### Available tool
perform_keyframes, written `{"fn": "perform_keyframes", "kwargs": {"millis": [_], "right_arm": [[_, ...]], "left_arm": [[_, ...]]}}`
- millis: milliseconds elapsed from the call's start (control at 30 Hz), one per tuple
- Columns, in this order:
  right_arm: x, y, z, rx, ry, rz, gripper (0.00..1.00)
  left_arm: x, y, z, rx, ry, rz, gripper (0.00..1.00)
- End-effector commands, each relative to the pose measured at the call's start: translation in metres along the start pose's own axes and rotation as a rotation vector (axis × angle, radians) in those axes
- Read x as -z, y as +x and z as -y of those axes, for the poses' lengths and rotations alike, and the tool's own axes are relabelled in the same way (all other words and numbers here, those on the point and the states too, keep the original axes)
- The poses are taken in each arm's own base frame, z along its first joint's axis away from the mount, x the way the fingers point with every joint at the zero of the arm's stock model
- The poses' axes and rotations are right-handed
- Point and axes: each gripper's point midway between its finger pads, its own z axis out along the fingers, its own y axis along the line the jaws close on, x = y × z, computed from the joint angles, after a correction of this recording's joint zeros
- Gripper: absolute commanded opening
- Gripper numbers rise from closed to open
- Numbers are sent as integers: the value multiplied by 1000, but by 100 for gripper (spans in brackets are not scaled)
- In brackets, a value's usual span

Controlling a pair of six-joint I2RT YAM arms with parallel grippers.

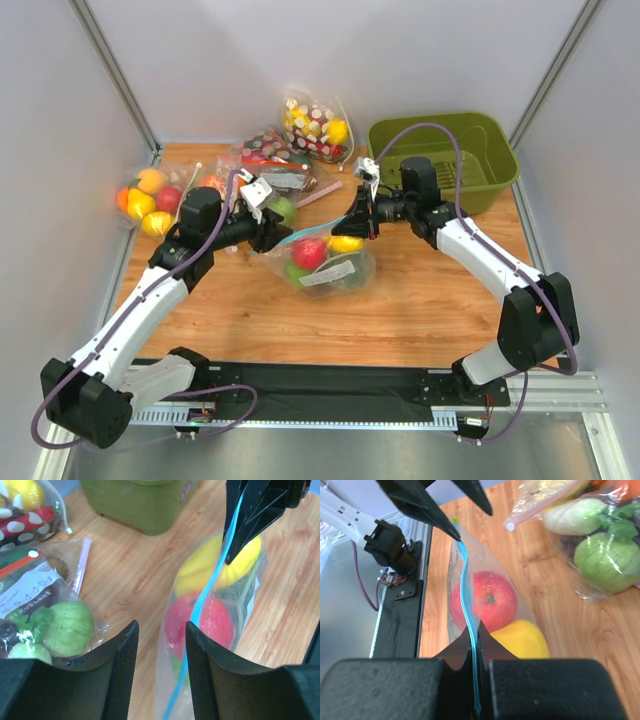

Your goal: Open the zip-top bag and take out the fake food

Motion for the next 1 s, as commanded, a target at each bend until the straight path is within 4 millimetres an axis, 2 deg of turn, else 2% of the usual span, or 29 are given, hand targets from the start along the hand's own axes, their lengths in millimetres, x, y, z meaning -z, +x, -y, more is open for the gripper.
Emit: {"fn": "perform_keyframes", "kwargs": {"millis": [0, 133, 300, 500, 667, 967], "right_arm": [[10, -24, 5, 51, 49, 69, 0], [14, -25, 12, 57, 56, 82, 0], [18, -22, 16, 50, 59, 82, 0], [22, -21, 19, 44, 64, 85, 0], [24, -21, 20, 42, 66, 84, 0], [24, -22, 19, 39, 58, 84, 0]], "left_arm": [[8, -25, -10, 13, -70, 158, 50], [11, -7, -17, 58, -109, 207, 53], [22, 0, -24, 98, -147, 276, 54], [21, 22, -26, 150, -142, 291, 56], [24, 28, -20, 174, -88, 335, 56], [14, 40, -3, 226, 33, 344, 56]]}}
